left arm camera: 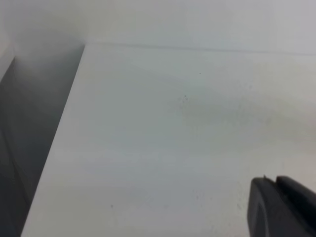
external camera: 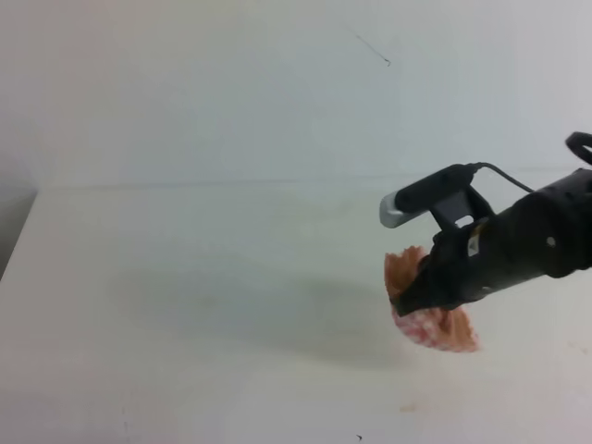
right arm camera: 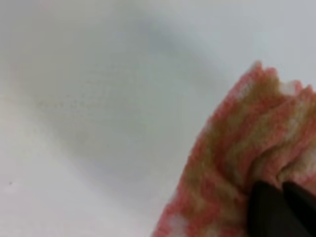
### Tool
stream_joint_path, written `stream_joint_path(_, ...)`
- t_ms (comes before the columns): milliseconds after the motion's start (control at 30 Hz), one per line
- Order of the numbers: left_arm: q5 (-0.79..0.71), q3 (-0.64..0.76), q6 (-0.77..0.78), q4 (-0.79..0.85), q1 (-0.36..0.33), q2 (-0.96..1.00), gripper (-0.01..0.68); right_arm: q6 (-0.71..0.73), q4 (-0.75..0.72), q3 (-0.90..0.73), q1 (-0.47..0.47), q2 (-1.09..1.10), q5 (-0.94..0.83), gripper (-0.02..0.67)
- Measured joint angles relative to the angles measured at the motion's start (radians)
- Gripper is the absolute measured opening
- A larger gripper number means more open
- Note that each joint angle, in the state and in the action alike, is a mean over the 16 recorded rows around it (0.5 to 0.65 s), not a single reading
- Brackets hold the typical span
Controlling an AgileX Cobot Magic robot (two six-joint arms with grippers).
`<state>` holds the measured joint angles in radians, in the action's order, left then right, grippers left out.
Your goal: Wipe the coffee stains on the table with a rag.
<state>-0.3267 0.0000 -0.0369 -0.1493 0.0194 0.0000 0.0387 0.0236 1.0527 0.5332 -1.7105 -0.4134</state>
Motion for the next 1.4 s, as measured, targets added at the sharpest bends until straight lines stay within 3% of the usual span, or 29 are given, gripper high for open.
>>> stream_joint_path(133, 0.0, 0.0, 0.0, 0.0, 0.0, 0.0, -0.001, -0.035, -0.027, 0.073, -0.006, -0.092, -0.029, 0.05)
stream_joint_path(367, 0.0, 0.0, 0.0, 0.0, 0.0, 0.0, -0.001, -0.107, -0.054, 0.161, -0.008, -0.182, -0.103, 0.183)
stream_joint_path(533, 0.004, 0.011, 0.0, 0.0, 0.0, -0.007, -0.001, -0.144, -0.106, 0.204, -0.008, -0.152, -0.181, 0.272)
stream_joint_path(633, 0.004, 0.011, 0.0, 0.0, 0.0, -0.007, -0.001, -0.16, -0.157, 0.222, -0.008, -0.085, -0.229, 0.289)
stream_joint_path(767, 0.004, 0.011, 0.0, 0.0, 0.0, -0.007, -0.001, -0.176, -0.231, 0.24, -0.008, 0.057, -0.295, 0.244)
stream_joint_path(1067, 0.0, 0.0, 0.0, 0.0, 0.0, 0.0, -0.001, -0.215, -0.341, 0.191, -0.008, 0.522, -0.367, 0.066)
stream_joint_path(1233, 0.004, 0.011, 0.0, 0.0, 0.0, -0.007, -0.001, -0.257, -0.352, 0.038, -0.008, 0.839, -0.33, 0.011)
stream_joint_path(1400, 0.005, 0.014, 0.0, 0.0, 0.0, -0.008, -0.001, -0.341, -0.389, -0.206, -0.008, 1.178, -0.27, 0.0)
